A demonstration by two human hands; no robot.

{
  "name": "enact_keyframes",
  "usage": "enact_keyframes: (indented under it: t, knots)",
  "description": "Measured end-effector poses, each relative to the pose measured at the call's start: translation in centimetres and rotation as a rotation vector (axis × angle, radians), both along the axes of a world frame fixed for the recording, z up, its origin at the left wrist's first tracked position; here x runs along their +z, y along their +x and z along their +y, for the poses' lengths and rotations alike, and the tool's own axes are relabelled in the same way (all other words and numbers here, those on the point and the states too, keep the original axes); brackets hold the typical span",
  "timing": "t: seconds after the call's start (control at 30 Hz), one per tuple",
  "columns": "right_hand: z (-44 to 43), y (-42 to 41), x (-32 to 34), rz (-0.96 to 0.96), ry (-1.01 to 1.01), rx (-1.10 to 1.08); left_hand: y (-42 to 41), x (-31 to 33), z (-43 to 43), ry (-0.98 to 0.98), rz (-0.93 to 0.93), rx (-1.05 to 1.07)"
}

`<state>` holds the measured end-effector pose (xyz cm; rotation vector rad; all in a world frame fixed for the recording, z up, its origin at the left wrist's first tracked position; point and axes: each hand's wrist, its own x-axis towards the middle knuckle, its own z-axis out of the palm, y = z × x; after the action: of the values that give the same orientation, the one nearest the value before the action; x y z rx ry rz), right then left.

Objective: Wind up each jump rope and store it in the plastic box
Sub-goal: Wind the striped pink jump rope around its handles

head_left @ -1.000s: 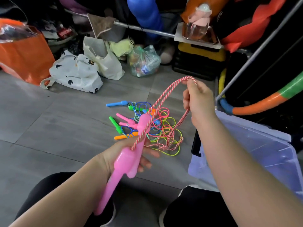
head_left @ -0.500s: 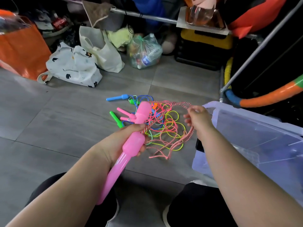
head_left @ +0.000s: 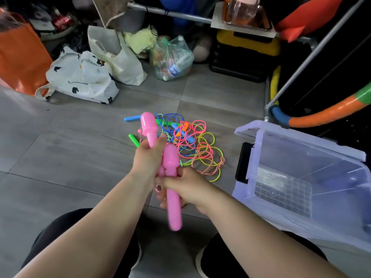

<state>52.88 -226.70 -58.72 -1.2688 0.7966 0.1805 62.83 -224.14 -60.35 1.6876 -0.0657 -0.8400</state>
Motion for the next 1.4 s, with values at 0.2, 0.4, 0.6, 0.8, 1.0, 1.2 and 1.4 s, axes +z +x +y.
enact_keyframes:
  t: [0.2,0.4,0.6,0.8,1.0,1.2,1.4]
  knots:
    - [-3.5,0.4,-1.2,-0.009,-0.092,-0.328,1.0,0.2,0.3,-0.199,0.308,-0.165]
    - [-5.6,2.0,-2.3,-0.008,-0.164,-0.484,0.1,0.4,0.3,-0.207,0.485,-0.432]
    - [-5.3,2.8,-2.8,0.035,-0.053,-0.253,0.3,0.2,0.1,-0.141,0.318,-0.368]
    - [-5.8,3.2,-2.8,-0.020,0.029,-0.077,1.2,0.4,0.7,-0.136,0.446,-0.339]
    - [-7.8,2.4,-1.7,-0.038,0.138,0.024,1.6,1.2,1.2,-0.153,0.456,-0.384]
    - [-9.2,1.5,-2.2,-0.011,0.140,-0.198,1.5,1.0,1.4,-0.100,0.487,-0.491]
    - [-8.2,2.2,-2.4,-0.067,0.037,-0.214,1.5,0.7,1.4,-0.080,0.422,-0.502]
